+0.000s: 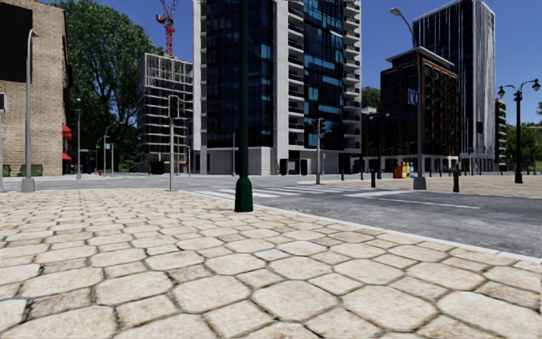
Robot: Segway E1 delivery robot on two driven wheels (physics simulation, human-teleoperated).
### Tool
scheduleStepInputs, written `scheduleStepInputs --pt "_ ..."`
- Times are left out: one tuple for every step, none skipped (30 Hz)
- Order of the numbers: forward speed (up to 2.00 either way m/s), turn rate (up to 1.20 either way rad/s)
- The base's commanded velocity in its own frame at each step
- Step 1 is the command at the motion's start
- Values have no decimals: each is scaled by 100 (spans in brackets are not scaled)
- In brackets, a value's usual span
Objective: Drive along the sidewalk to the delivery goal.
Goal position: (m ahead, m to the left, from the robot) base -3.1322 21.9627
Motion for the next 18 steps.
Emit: scheduleStepInputs --pt "178 56" --pt "178 56" --pt "179 56" --pt "180 56" --pt "183 56" --pt "186 56" --pt "186 56" --pt "188 56" --pt "189 56" --pt "191 56" --pt "191 56" --pt "200 56" --pt "200 56" --pt "200 56" --pt "200 56" --pt "200 56" --pt "200 56" --pt "200 56"
